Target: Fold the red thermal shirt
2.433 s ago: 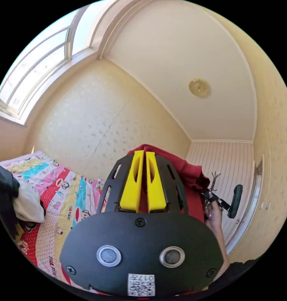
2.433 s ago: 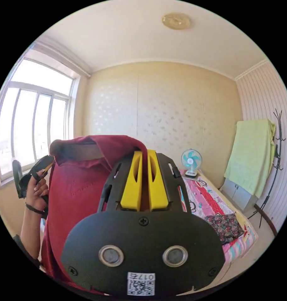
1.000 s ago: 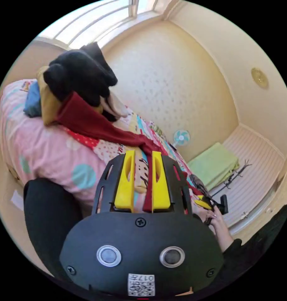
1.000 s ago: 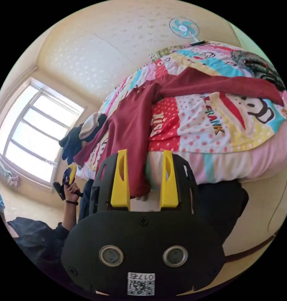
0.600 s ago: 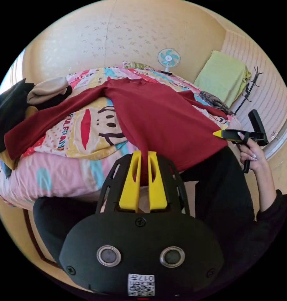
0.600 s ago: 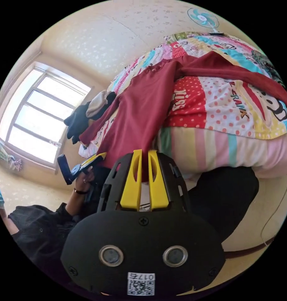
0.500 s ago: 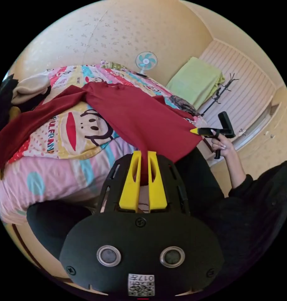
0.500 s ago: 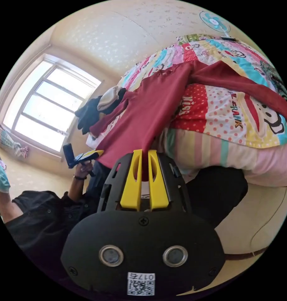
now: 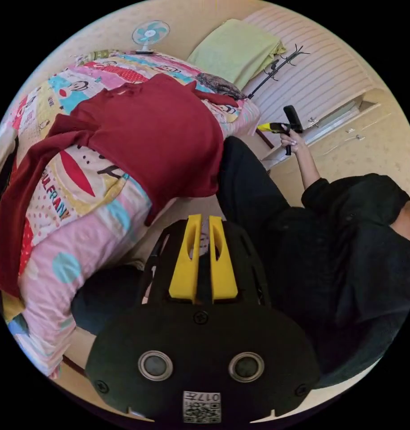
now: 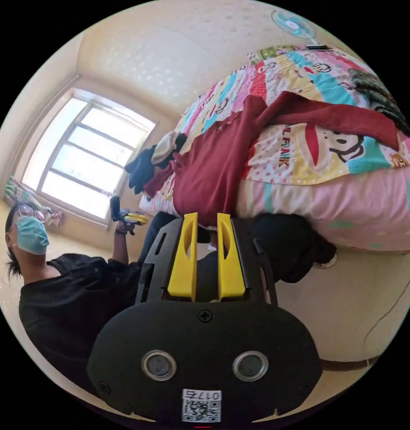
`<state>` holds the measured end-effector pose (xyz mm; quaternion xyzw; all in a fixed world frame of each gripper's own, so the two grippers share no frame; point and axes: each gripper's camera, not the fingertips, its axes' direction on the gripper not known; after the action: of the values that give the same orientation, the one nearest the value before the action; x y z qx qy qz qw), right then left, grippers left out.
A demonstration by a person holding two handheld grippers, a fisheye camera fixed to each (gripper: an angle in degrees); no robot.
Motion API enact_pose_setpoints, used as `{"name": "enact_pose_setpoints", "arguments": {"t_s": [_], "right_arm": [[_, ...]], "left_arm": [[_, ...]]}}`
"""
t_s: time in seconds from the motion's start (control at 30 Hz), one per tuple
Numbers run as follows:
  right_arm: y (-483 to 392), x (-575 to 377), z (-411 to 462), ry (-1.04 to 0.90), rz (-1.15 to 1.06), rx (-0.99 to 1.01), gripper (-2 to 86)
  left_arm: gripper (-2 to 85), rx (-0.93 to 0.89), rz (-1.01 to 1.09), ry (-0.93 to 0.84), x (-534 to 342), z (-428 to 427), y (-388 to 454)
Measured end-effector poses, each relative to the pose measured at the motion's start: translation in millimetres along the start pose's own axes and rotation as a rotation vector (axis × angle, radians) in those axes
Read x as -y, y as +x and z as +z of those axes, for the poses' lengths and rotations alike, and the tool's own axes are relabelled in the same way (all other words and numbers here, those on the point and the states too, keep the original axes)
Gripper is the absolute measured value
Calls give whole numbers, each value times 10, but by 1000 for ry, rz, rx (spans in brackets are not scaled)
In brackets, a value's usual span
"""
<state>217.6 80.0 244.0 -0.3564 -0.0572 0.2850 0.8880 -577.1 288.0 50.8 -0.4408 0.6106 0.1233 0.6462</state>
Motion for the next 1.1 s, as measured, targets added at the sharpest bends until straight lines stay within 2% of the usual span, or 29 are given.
{"name": "enact_pose_setpoints", "arguments": {"t_s": [0.13, 0.2, 0.23, 0.27, 0.3, 0.37, 0.47, 0.57, 0.67, 0.8, 0.83, 0.87, 0.97, 1.03, 1.1], "right_arm": [[757, 272, -515, 453, 216, -32, 107], [1023, 381, -608, 545, 322, -112, 115], [1216, 452, -643, 572, 405, -124, 120], [1307, 486, -659, 584, 435, -116, 123], [1471, 547, -701, 609, 477, -107, 129], [1658, 606, -804, 649, 543, -149, 134], [1897, 679, -1008, 732, 574, -202, 137], [2254, 861, -1051, 699, 583, -104, 127], [2469, 990, -1152, 646, 608, -60, 66], [2426, 1101, -1593, 815, 485, 429, 35], [2279, 1227, -1826, 824, 406, 474, 34], [2178, 1293, -1965, 819, 360, 461, 34], [1644, 1485, -2612, 758, 164, 192, 35], [1580, 1437, -2818, 691, 222, 21, 36], [1764, 1274, -2801, 662, 381, 37, 36]], "left_arm": [[49, 98, -60, 352, 605, -95, -276], [30, 216, -175, 536, 767, 150, -653], [23, 252, -218, 531, 796, 286, -785], [14, 296, -341, 414, 858, 683, -1135], [7, 224, -386, 353, 843, 869, -1391], [-1, 116, -426, 399, 771, 698, -1526], [-7, 96, -395, 433, 707, 536, -1492], [-9, 74, -396, 438, 695, 378, -1504], [-9, 25, -396, 459, 653, 205, -1542], [-9, -90, -371, 514, 555, -72, -1595], [-9, -102, -364, 523, 540, -111, -1595], [-9, -121, -352, 540, 514, -189, -1591], [-7, -161, -330, 565, 481, -372, -1589], [-6, -171, -324, 578, 468, -483, -1578], [-4, -185, -315, 588, 462, -623, -1572]]}}
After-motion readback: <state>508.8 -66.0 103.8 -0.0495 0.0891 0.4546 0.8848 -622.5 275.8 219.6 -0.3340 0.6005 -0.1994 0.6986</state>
